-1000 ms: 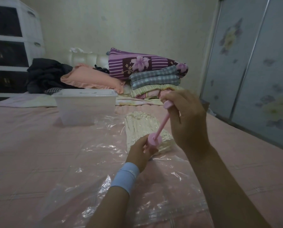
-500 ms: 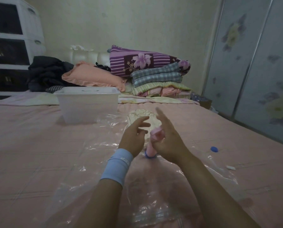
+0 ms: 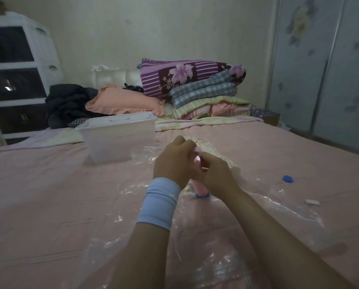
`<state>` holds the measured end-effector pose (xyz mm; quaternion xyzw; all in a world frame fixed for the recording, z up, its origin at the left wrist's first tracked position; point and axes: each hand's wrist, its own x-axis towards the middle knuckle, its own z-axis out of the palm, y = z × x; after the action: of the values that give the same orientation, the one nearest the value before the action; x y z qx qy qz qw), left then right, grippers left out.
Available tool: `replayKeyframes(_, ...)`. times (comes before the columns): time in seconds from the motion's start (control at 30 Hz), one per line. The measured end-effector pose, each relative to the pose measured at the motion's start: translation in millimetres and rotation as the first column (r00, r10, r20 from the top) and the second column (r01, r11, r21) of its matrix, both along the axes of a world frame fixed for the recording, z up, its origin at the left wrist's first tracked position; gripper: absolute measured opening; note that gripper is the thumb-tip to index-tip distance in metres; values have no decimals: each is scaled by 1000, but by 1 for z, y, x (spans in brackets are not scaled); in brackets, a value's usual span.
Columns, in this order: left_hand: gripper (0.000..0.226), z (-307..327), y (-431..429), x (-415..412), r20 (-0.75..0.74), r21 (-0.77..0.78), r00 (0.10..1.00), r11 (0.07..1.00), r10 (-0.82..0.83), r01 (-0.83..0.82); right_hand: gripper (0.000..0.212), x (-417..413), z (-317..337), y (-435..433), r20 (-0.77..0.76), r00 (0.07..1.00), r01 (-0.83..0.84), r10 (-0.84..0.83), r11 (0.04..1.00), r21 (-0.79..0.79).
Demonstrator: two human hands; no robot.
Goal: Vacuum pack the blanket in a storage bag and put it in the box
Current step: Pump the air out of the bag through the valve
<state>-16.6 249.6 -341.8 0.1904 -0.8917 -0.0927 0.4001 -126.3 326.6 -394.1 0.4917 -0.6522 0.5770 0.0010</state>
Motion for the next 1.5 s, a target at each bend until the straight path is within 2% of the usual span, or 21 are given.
replayKeyframes(0.13, 9, 6, 0, 12, -56, -210, 998, 977, 14, -25, 49, 2, -4, -3, -35, 999, 40, -39, 999, 22)
replayKeyframes(0.3, 21, 45, 4, 37, -330, -350, 944, 926, 19, -141, 53, 0, -5, -4, -27, 998, 61, -59, 996, 71)
replayKeyframes(0.4, 22, 59, 4, 49, -481, -349, 877, 914, 13, -205, 54, 0, -7, -2, -2, 999, 40, -40, 996, 78)
replayKeyframes(0.5, 15, 48, 3, 41, -589, -254, 808, 953, -17, -165, 51, 4, -9, -3, 1, 1000, 28, -28, 995, 99)
replayKeyframes(0.53, 13, 38, 1, 36, -564, -226, 826, 964, -14, -138, 51, 5, -10, -4, -6, 999, 33, -32, 994, 108)
replayKeyframes(0.6, 14, 14, -3, 25, -408, -169, 912, 985, -37, -35, 49, 6, -10, -6, -34, 998, 59, -55, 992, 112)
replayKeyframes(0.7, 18, -19, -7, 19, -173, -10, 982, 997, -79, 78, 33, 8, -9, -8, -93, 992, 95, -86, 990, 102)
replayKeyframes(0.8, 33, -24, -10, 24, -66, -115, 997, 993, -38, 31, 32, 12, -11, -12, -99, 990, 115, -105, 989, 97)
replayKeyframes(0.87, 26, -12, -8, 30, -91, -124, 996, 992, -10, -1, 45, 12, -11, -14, -119, 987, 120, -108, 988, 99)
replayKeyframes(0.97, 15, 18, -5, 43, -273, -162, 961, 983, 36, -83, 55, 11, -8, -15, -115, 990, 93, -79, 988, 126)
replayKeyframes(1.1, 21, 52, -2, 64, -493, -251, 870, 954, 21, -166, 56, 12, -8, -14, -67, 996, 64, -55, 989, 130)
replayKeyframes(1.23, 17, 36, -1, 52, -634, -198, 773, 967, -1, -161, 51, 11, -11, -14, -68, 995, 77, -68, 987, 142)
replayKeyframes(1.3, 17, 15, -4, 38, -539, -169, 842, 982, -26, -78, 51, 12, -13, -16, -87, 993, 93, -82, 987, 132)
replayKeyframes(1.37, 17, -12, -8, 28, -367, -89, 929, 996, -46, 15, 48, 13, -14, -18, -104, 990, 103, -91, 987, 122)
replayKeyframes(1.43, 13, -30, -12, 25, -257, -19, 965, 999, -44, 41, 43, 14, -15, -18, -109, 990, 106, -94, 987, 117)
replayKeyframes(1.5, 15, -32, -15, 28, -207, -61, 978, 998, -23, 11, 47, 16, -14, -18, -112, 990, 102, -88, 987, 125)
